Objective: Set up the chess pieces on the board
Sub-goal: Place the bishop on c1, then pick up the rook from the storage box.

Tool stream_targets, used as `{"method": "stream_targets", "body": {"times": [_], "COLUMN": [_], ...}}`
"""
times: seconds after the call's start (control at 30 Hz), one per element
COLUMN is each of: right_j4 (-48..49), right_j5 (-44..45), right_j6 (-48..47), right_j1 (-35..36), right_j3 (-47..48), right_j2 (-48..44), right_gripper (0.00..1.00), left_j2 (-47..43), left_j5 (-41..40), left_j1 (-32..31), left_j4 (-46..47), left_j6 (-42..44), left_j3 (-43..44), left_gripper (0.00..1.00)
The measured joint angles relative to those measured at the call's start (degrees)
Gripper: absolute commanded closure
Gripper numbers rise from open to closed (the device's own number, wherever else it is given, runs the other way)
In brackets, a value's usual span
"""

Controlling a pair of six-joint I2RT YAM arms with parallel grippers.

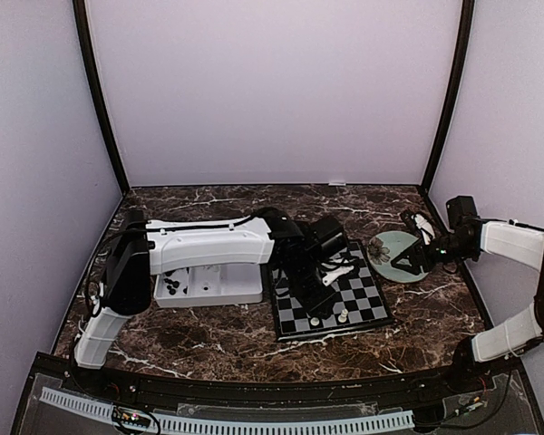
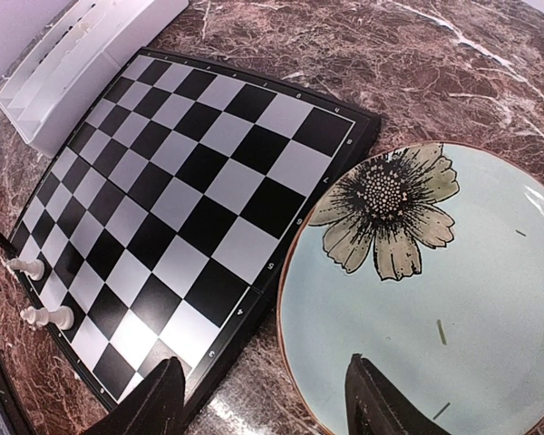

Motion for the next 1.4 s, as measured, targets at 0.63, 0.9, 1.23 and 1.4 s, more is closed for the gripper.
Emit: {"method": "stream_targets", "body": {"times": [0.63, 0.9, 1.23, 1.4], "right_j4": [0.00, 0.00, 0.00, 0.00], "right_j5": [0.42, 0.85, 1.09, 1.20], "right_j6": [-0.02, -0.17, -0.20, -0.22], "right_j1": [0.00, 0.00, 0.00, 0.00], "right_j3": [0.00, 0.00, 0.00, 0.00], "right_j2": [-0.09, 0.31, 0.70, 0.70], "right_gripper": [0.38, 0.38, 0.38, 0.38], "left_j2": [-14.67, -17.79, -17.81, -17.77], "left_j5": [-14.25, -15.82, -10.73, -9.84], "left_j1": [21.79, 29.51, 33.42, 33.42], "left_j4": [-3.17, -1.99, 0.76, 2.21], "left_j6": [-8.28, -11.17, -9.42, -8.61], "left_j3": [-1.60, -18.32, -25.24, -25.40], "left_gripper": [0.70, 0.66, 0.69, 0.74]}}
